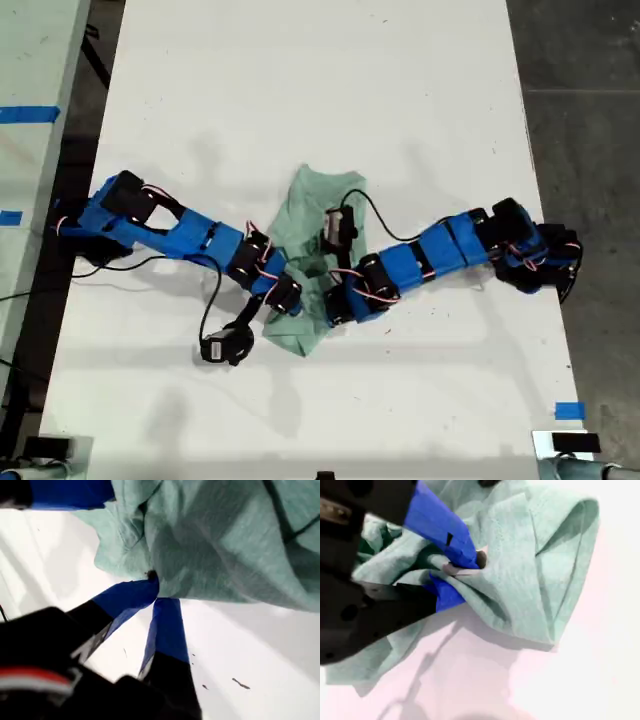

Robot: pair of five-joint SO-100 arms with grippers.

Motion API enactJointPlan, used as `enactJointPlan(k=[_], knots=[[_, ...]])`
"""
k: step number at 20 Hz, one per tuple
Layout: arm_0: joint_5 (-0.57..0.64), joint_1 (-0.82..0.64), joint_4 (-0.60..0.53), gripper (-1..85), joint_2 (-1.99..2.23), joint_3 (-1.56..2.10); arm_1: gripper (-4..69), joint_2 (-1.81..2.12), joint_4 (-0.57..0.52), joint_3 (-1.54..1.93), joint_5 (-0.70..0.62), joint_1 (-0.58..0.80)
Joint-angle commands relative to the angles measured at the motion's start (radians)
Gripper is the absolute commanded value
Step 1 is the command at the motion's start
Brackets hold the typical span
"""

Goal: Fold tshirt

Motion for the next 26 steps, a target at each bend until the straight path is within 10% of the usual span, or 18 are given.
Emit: enactJointPlan(k=[1,3,8,26], knots=[[-0.060,0.041,-0.034,0.1,-0.020,-0.057,-1.5,-0.014,-0.054,-0.005,0.075,-0.060],[-0.084,0.054,-0.052,0.1,-0.043,-0.057,-0.5,-0.037,-0.052,-0.009,0.137,-0.087],[-0.091,0.052,-0.046,0.1,-0.035,-0.057,32.4,0.037,0.103,-0.175,0.132,-0.149],[-0.060,0.028,-0.071,0.1,-0.029,-0.083,33.8,-0.097,0.055,-0.164,0.074,-0.031]])
